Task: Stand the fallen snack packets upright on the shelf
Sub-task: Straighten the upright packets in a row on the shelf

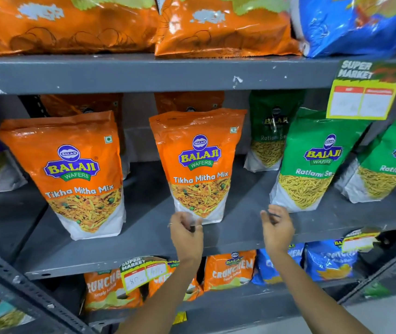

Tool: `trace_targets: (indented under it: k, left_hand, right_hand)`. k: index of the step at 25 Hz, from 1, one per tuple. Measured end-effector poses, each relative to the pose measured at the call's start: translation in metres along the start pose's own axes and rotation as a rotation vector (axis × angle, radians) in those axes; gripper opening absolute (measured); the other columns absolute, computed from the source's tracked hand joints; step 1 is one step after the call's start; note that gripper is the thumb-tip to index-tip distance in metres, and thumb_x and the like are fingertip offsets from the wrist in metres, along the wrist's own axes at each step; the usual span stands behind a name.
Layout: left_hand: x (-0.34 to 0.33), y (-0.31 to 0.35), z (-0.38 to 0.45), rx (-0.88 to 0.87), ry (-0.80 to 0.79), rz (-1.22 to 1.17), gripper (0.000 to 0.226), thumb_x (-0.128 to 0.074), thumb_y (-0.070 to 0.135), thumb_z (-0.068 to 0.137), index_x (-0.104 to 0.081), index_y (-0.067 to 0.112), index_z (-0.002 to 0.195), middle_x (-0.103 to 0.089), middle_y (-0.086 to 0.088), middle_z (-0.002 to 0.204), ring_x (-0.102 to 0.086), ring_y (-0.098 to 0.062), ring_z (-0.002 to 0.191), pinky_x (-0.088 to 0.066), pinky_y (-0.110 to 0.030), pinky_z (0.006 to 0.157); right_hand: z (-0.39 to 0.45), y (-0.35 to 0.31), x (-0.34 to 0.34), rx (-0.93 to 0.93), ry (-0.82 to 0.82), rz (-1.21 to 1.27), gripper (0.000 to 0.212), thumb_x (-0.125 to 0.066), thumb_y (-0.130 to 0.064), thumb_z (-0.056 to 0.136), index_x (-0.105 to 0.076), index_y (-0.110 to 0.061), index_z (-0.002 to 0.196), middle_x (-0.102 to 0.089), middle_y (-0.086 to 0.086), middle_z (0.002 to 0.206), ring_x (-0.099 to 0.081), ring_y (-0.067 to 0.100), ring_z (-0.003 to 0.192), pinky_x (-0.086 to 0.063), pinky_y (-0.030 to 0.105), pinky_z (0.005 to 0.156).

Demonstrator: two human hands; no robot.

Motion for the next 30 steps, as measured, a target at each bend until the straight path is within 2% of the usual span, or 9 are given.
trace_targets:
  k: [5, 9, 12, 14, 16, 18, 22, 25, 30]
  left_hand:
    - [-0.047, 0.008, -0.03, -0.049, -0.127, 0.064, 0.019, -0.063, 0.006, 0.081, -0.048, 0.017, 0.076, -0.042, 0.004, 0.057, -0.04, -0.012, 0.054, -0.036, -0.012, 0.051]
    - [-0.097, 0.021, -0.044, 0.016, -0.221, 0.054, 0.014, -0.062, 0.003, 0.082, -0.052, 0.013, 0.081, -0.048, 0.004, 0.062, -0.047, -0.016, 0.063, -0.041, -0.026, 0.063]
    - [-0.13, 0.029, -0.05, 0.099, -0.324, 0.009, 0.018, -0.065, 0.005, 0.082, -0.058, 0.006, 0.098, -0.055, -0.001, 0.074, -0.055, -0.019, 0.076, -0.044, -0.021, 0.067]
    - [-0.151, 0.034, -0.051, 0.145, -0.435, 0.028, 0.038, -0.065, 0.009, 0.083, -0.055, 0.004, 0.119, -0.062, -0.009, 0.102, -0.058, -0.023, 0.102, -0.049, -0.022, 0.084]
    - [-0.167, 0.037, -0.051, 0.128, -0.544, 0.105, 0.054, -0.062, 0.015, 0.086, -0.043, 0.008, 0.136, -0.054, -0.009, 0.134, -0.049, -0.022, 0.125, -0.041, -0.031, 0.106]
    - [-0.176, 0.04, -0.049, 0.077, -0.582, 0.2, 0.059, -0.06, 0.02, 0.087, -0.036, 0.014, 0.141, -0.048, -0.004, 0.143, -0.043, -0.021, 0.132, -0.036, -0.035, 0.111]
    - [-0.183, 0.039, -0.048, 0.02, -0.561, 0.299, 0.054, -0.059, 0.02, 0.087, -0.041, 0.017, 0.138, -0.054, -0.006, 0.138, -0.048, -0.024, 0.128, -0.039, -0.036, 0.106]
    - [-0.182, 0.038, -0.047, 0.049, -0.501, 0.293, 0.052, -0.059, 0.017, 0.087, -0.043, 0.016, 0.137, -0.056, -0.007, 0.135, -0.05, -0.025, 0.125, -0.04, -0.038, 0.106]
    - [-0.183, 0.036, -0.045, 0.081, -0.469, 0.24, 0.051, -0.062, 0.013, 0.086, -0.046, 0.016, 0.134, -0.058, -0.007, 0.132, -0.053, -0.025, 0.119, -0.043, -0.035, 0.101]
  right_hand:
    - [0.052, 0.014, 0.049, 0.047, 0.145, -0.035, 0.019, -0.061, 0.002, 0.078, -0.058, 0.002, 0.096, -0.063, 0.029, 0.098, -0.061, 0.033, 0.081, -0.043, 0.012, 0.062]
    - [0.092, 0.025, 0.08, 0.008, 0.107, -0.128, 0.028, -0.06, -0.001, 0.081, -0.053, 0.006, 0.107, -0.055, 0.03, 0.11, -0.058, 0.041, 0.097, -0.045, 0.039, 0.08]
    - [0.113, 0.031, 0.092, -0.126, -0.042, -0.108, 0.052, -0.062, -0.008, 0.084, -0.041, 0.001, 0.13, -0.046, 0.022, 0.135, -0.052, 0.031, 0.113, -0.036, 0.02, 0.083]
    - [0.123, 0.035, 0.097, -0.177, -0.177, -0.058, 0.063, -0.062, -0.013, 0.085, -0.032, -0.005, 0.14, -0.04, 0.015, 0.144, -0.047, 0.025, 0.123, -0.033, 0.015, 0.086]
    - [0.131, 0.038, 0.099, -0.157, -0.321, -0.031, 0.062, -0.061, -0.015, 0.086, -0.032, -0.011, 0.14, -0.046, 0.01, 0.139, -0.045, 0.025, 0.127, -0.037, 0.03, 0.099]
    - [0.136, 0.039, 0.101, -0.109, -0.425, -0.035, 0.048, -0.06, -0.017, 0.086, -0.044, -0.015, 0.131, -0.058, 0.005, 0.12, -0.054, 0.023, 0.114, -0.043, 0.039, 0.093]
    - [0.138, 0.041, 0.104, -0.06, -0.462, -0.04, 0.019, -0.066, -0.022, 0.082, -0.055, -0.02, 0.096, -0.059, -0.009, 0.082, -0.058, 0.013, 0.084, -0.042, 0.029, 0.075]
    - [0.138, 0.039, 0.107, -0.066, -0.476, -0.048, 0.036, -0.071, -0.018, 0.078, -0.057, -0.019, 0.11, -0.059, -0.015, 0.092, -0.055, 0.002, 0.086, -0.042, 0.024, 0.081]
    - [0.138, 0.037, 0.108, 0.021, -0.523, -0.087, 0.04, -0.07, -0.018, 0.079, -0.059, -0.013, 0.117, -0.068, 0.002, 0.108, -0.06, 0.015, 0.1, -0.046, 0.026, 0.082]
Point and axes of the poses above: each hand's wrist, its own z-axis towards the middle knuckle, its own x-axis out of the back of the hand, y = z × x, the point moved 1 cm from there along z, towards the middle knuckle
